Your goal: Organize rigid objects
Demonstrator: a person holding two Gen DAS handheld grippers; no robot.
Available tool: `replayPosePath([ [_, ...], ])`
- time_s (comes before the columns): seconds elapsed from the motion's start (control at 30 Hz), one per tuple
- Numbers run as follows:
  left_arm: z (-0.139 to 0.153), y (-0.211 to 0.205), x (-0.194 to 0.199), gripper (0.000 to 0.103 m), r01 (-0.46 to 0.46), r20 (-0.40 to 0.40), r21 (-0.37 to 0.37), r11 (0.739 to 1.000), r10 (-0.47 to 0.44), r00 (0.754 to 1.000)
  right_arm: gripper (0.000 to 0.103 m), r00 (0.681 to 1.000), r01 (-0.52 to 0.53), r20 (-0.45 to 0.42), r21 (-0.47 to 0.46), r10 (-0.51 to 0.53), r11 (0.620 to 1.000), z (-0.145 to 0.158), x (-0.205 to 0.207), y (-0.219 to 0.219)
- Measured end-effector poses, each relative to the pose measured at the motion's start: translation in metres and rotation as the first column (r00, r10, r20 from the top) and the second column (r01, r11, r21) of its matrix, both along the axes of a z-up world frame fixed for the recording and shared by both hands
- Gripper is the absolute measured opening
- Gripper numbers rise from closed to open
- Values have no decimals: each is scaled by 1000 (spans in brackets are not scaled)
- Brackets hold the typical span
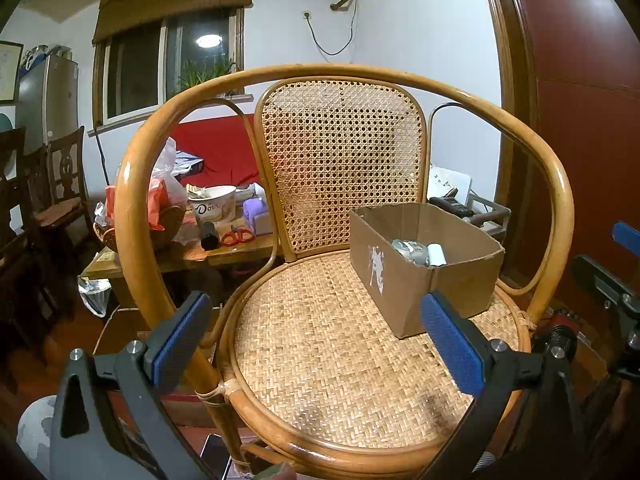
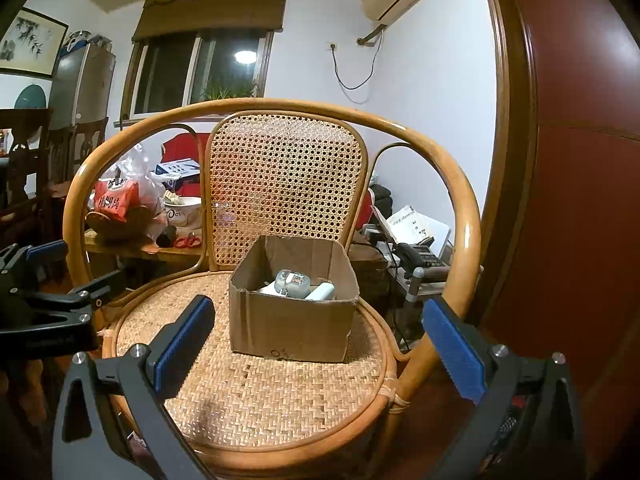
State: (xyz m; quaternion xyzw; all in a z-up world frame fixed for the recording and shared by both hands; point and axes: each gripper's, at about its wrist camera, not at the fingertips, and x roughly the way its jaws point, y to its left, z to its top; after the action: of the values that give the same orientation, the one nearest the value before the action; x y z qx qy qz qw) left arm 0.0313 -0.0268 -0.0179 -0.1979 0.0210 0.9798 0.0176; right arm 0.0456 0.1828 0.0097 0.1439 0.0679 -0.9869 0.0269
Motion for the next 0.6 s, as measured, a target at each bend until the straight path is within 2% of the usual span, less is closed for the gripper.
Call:
replayPosePath([
  [0.6,-1,-1,-1,103,-1,11,-4,1000,1,1000,103,1000,-3,5,3,3,1000,-1,0,-1],
])
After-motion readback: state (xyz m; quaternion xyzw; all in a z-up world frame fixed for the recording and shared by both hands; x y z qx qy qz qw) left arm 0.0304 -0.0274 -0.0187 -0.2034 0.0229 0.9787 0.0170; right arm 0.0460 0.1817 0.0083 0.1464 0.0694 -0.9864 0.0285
